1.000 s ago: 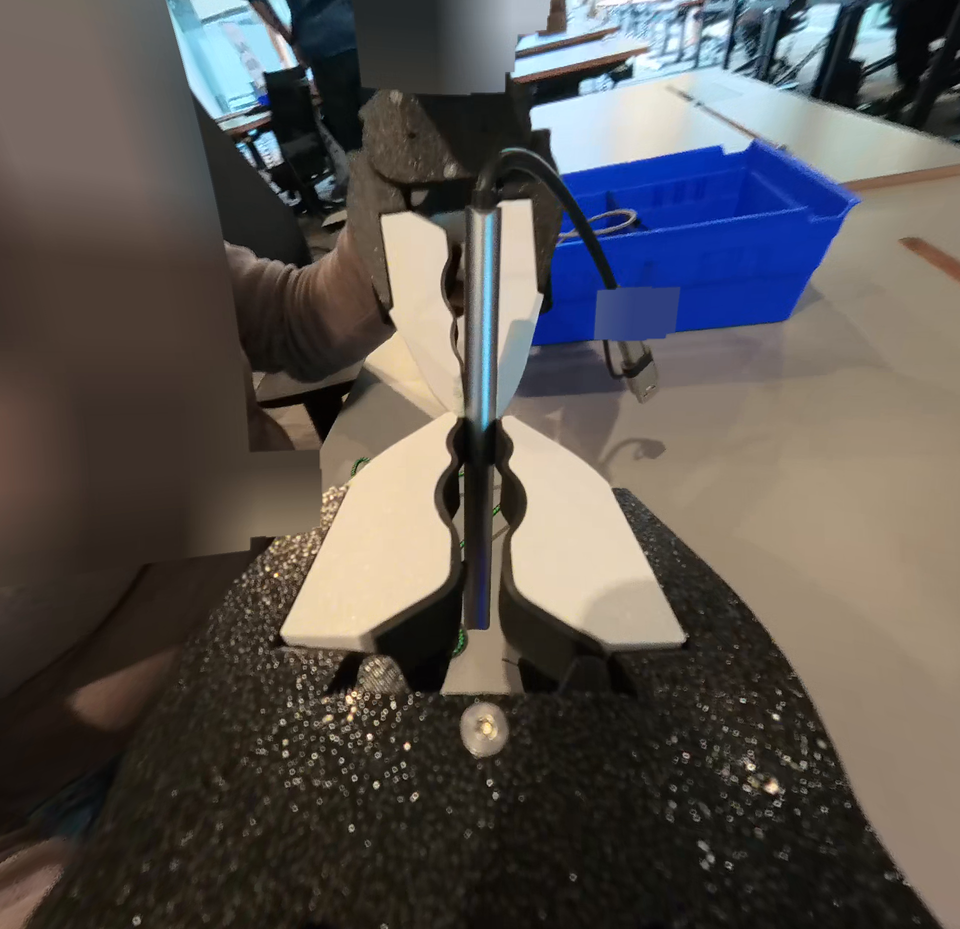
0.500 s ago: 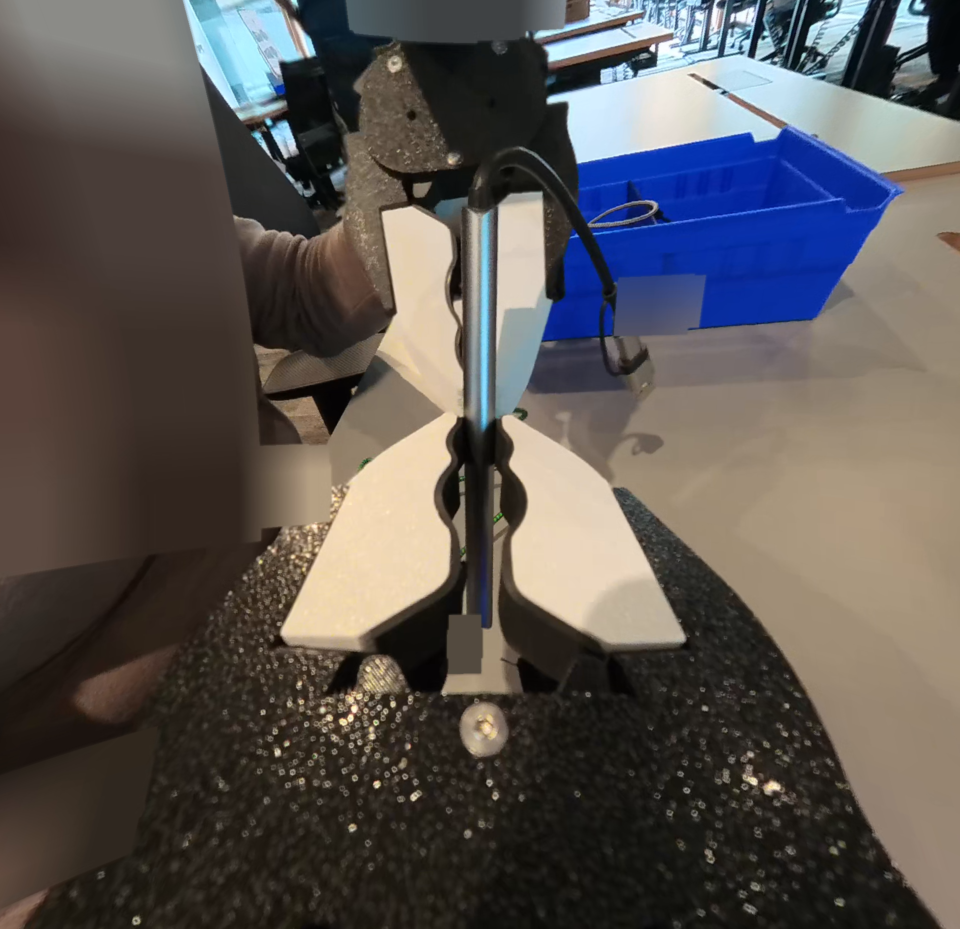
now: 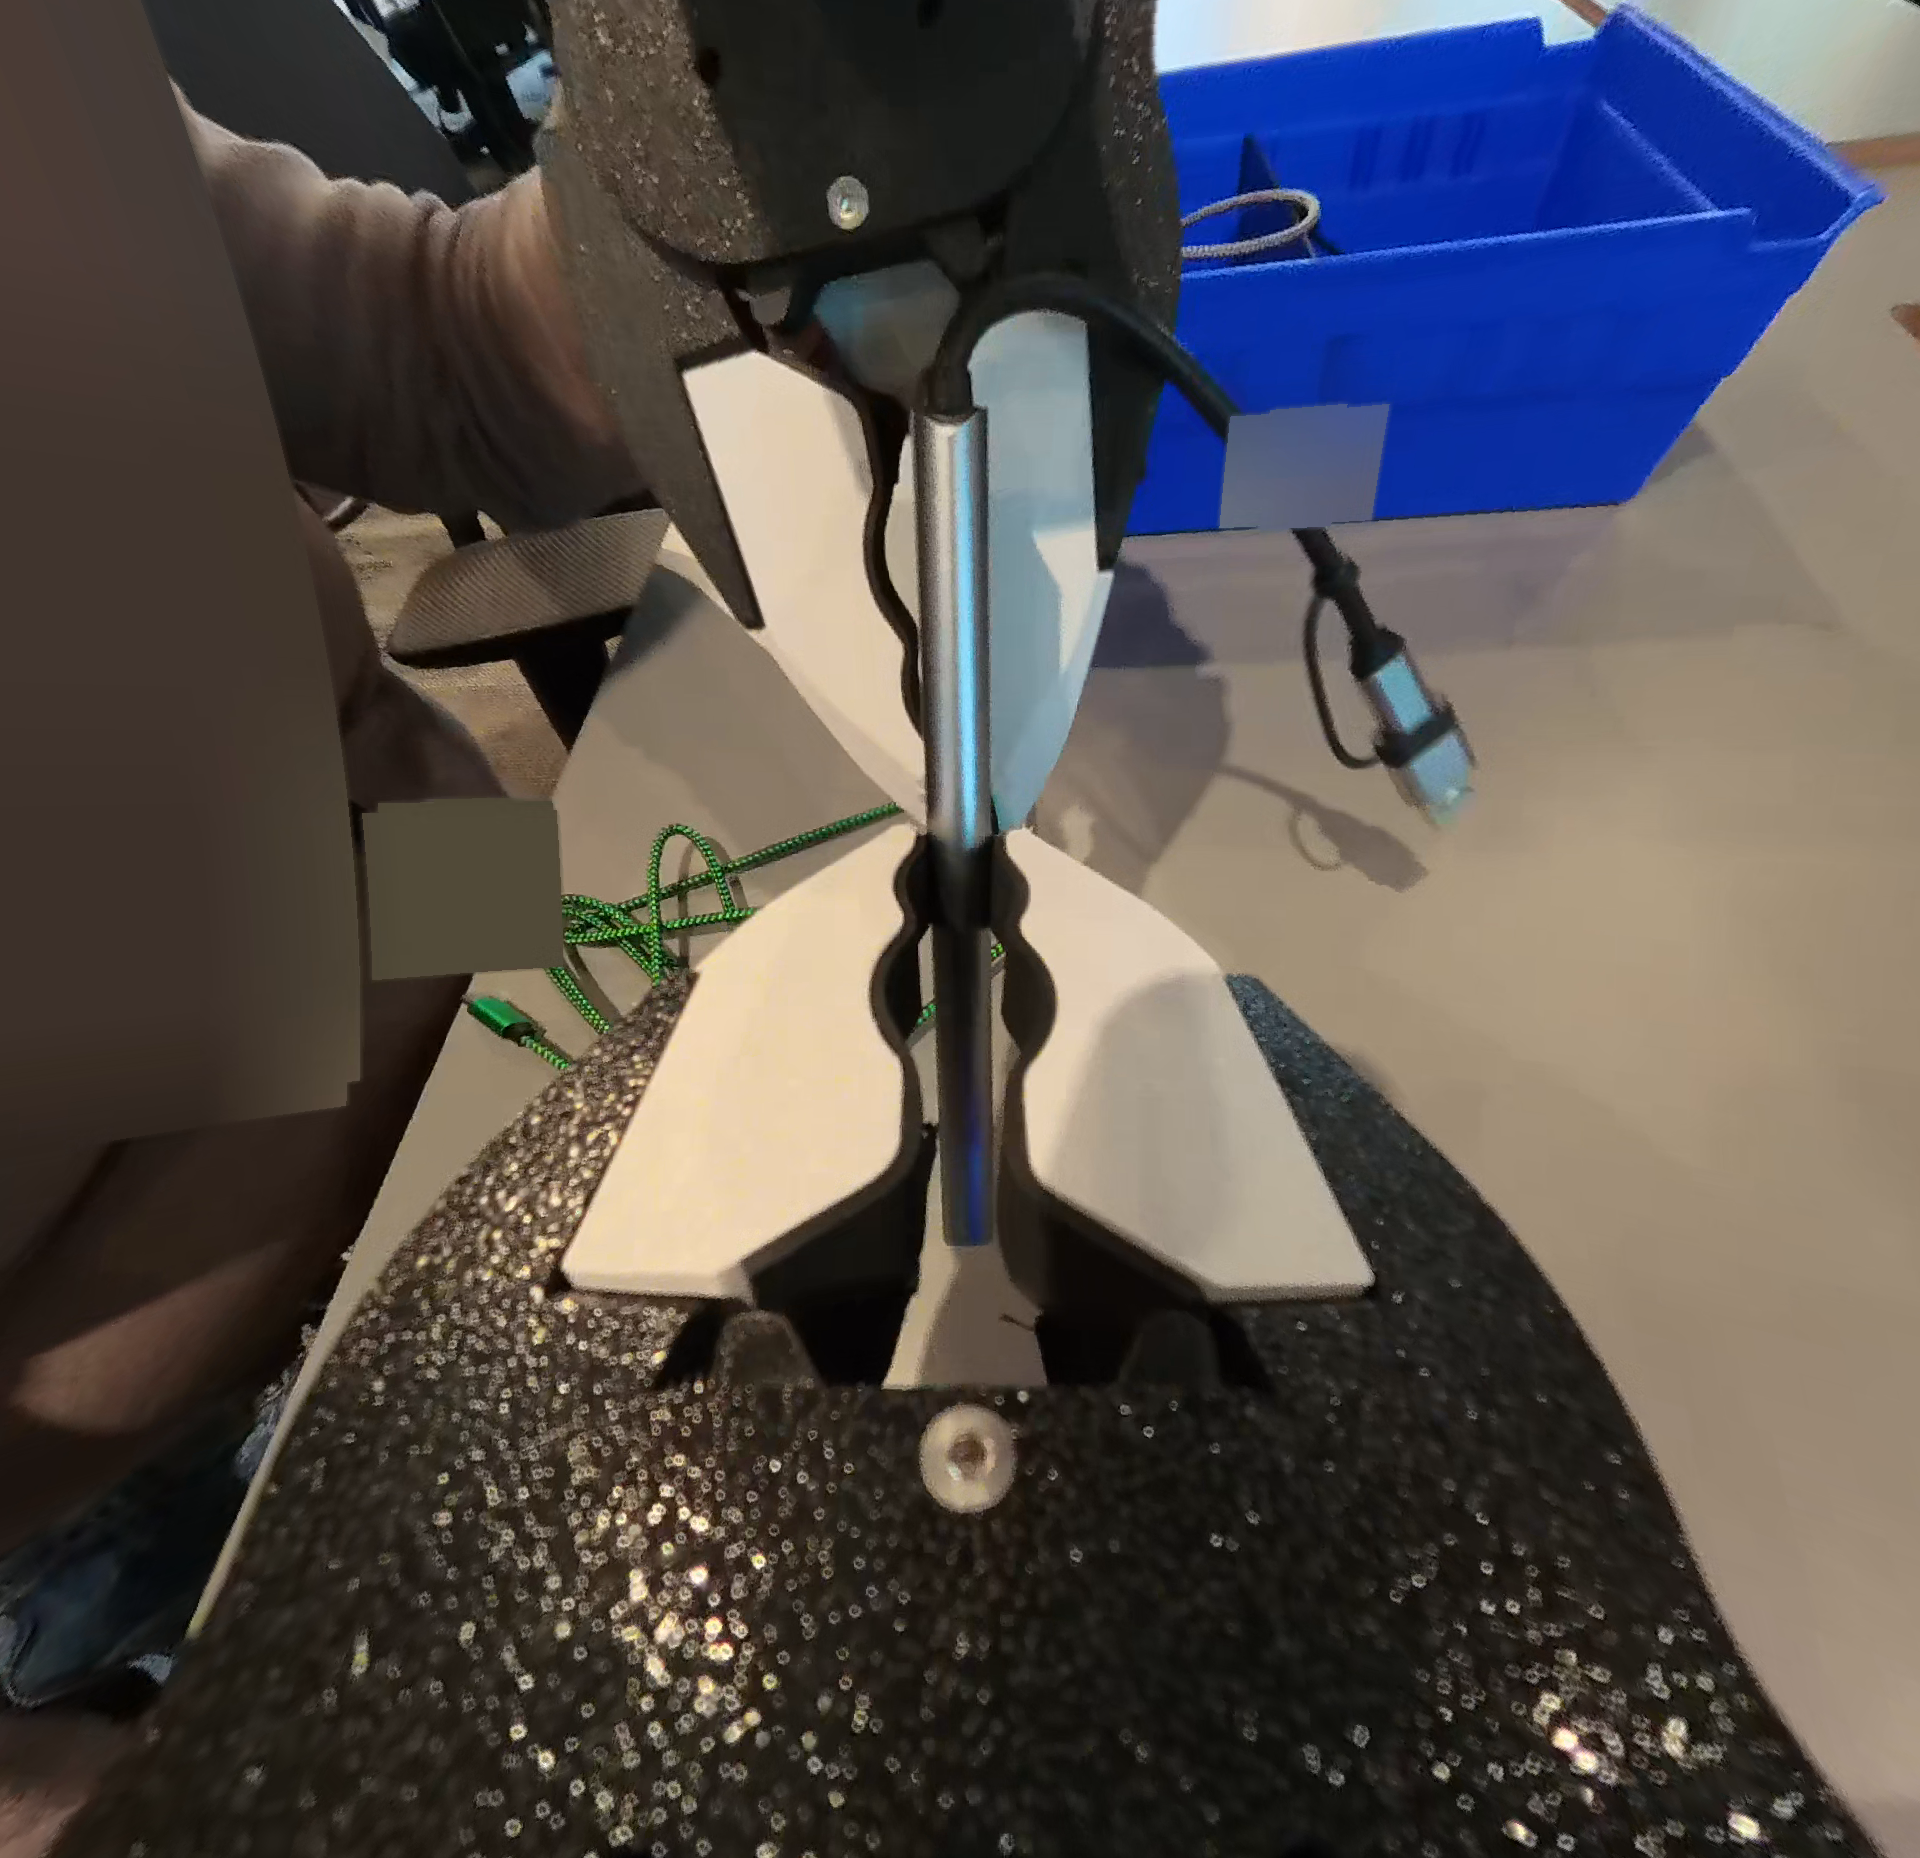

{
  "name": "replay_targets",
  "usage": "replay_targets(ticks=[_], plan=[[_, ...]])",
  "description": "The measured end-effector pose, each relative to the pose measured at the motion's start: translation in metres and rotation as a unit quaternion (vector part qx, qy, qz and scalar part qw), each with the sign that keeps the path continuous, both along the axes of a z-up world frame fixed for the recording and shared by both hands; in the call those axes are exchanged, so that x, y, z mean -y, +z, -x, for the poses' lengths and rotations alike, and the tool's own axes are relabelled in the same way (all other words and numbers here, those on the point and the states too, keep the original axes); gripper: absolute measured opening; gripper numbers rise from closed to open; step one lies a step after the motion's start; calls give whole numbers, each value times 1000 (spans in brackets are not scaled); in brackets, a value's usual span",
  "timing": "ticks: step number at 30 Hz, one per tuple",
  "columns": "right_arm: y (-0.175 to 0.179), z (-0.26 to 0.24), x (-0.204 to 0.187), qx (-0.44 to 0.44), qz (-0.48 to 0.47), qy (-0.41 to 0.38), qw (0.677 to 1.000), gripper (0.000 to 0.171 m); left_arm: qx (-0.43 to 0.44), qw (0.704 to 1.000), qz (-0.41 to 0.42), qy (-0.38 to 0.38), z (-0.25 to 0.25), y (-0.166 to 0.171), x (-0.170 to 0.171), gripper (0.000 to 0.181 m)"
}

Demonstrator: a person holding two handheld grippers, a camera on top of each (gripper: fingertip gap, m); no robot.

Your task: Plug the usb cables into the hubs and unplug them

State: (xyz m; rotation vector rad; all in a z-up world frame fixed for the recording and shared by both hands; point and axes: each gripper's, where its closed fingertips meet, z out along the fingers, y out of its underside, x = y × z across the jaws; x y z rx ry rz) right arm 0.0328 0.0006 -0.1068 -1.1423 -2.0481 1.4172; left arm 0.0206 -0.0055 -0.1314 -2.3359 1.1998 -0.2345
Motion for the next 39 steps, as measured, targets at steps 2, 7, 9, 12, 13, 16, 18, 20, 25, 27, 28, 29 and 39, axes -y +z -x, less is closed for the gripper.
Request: replay_targets(ticks=[2,7,9,12,13,16,18,20,25,27,28,29,39], plan=[[0,2,2,1,3,-1,1000,10,-2,1000,2,-1,1,-1,1,8],[-7,9,3,-1,18,-12,1000,9,27,999,22,2,6,-9,3,8],[-9,12,2,-10,53,-16,998,9,64,997,39,8,7,-10,3,7],[-8,14,-1,-17,115,-19,993,9,136,989,56,12,7,-8,3,7],[-9,14,0,-16,132,-15,991,9,155,985,68,13,6,-9,5,7],[-12,15,1,-13,165,-7,986,9,183,981,69,14,5,-11,5,8],[-11,15,2,-17,192,-1,981,9,198,978,63,16,3,-11,5,17],[-10,15,1,-21,203,0,979,9,209,976,58,20,1,-10,5,24],[-13,16,5,-20,214,7,977,10,211,976,53,29,2,-13,6,24],[-9,15,4,-27,226,11,974,9,211,976,52,28,2,-15,7,24],[-7,15,4,-32,230,12,973,9,215,975,49,28,1,-14,7,21],[-5,14,3,-35,234,15,972,9,221,974,43,25,0,-12,7,13],[-9,10,9,-28,198,28,979,9,125,990,61,6,0,-16,13,7]])
